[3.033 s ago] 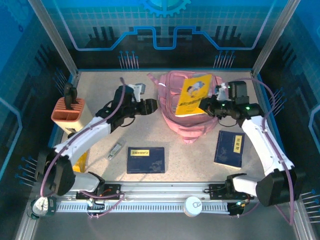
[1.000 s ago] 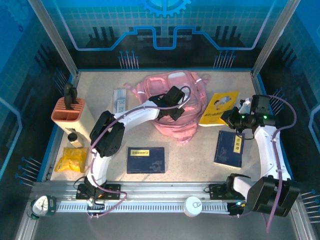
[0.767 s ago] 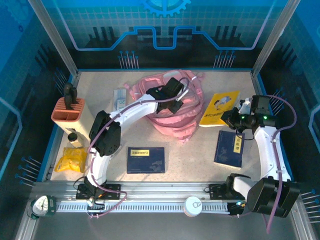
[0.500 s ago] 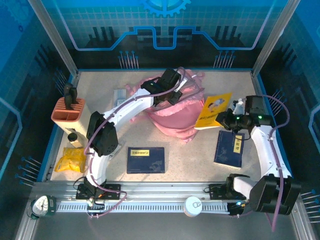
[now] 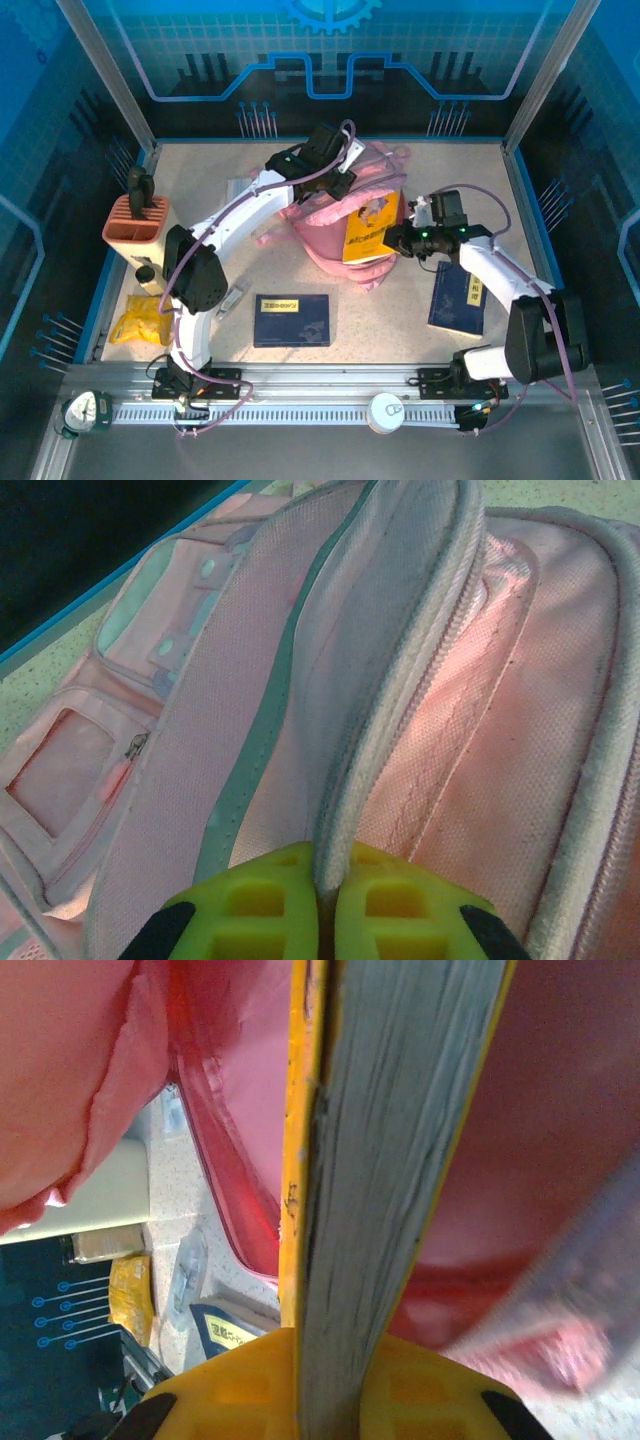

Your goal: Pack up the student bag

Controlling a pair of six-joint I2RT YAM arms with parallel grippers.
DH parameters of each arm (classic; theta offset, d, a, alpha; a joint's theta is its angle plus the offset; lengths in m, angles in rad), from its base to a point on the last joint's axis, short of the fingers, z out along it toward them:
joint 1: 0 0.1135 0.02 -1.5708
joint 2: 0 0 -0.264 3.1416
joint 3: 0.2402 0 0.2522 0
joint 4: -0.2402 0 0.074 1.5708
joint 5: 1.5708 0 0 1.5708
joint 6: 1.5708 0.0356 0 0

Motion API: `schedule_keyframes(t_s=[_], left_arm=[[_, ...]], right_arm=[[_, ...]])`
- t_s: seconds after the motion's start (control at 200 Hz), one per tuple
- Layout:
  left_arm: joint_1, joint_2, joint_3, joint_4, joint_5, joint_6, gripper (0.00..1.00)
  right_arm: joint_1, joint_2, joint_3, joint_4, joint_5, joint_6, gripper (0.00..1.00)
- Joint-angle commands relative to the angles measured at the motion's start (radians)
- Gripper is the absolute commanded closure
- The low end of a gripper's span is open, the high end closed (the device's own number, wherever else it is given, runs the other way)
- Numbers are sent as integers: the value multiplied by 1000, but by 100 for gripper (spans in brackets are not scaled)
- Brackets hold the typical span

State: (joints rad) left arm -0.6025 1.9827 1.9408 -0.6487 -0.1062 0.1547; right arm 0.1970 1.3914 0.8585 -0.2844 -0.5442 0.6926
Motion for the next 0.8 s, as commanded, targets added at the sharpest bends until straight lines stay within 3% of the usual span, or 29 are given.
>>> schedule_keyframes(t_s=[0.0, 0.13, 0.48, 0.6, 0.795], left_arm=[[5, -91, 63, 75, 61, -32, 100], [10, -100, 66, 77, 68, -35, 100], [18, -118, 42, 100, 98, -45, 100], [22, -122, 34, 104, 94, -48, 100], [31, -134, -4, 117, 95, -54, 100]], right_arm=[[35, 58, 43, 257, 2, 63, 100], [56, 151, 54, 420, -17, 105, 100], [116, 350, 181, 442, 48, 94, 100], [124, 389, 212, 339, 106, 43, 87], [118, 283, 149, 215, 231, -42, 46]])
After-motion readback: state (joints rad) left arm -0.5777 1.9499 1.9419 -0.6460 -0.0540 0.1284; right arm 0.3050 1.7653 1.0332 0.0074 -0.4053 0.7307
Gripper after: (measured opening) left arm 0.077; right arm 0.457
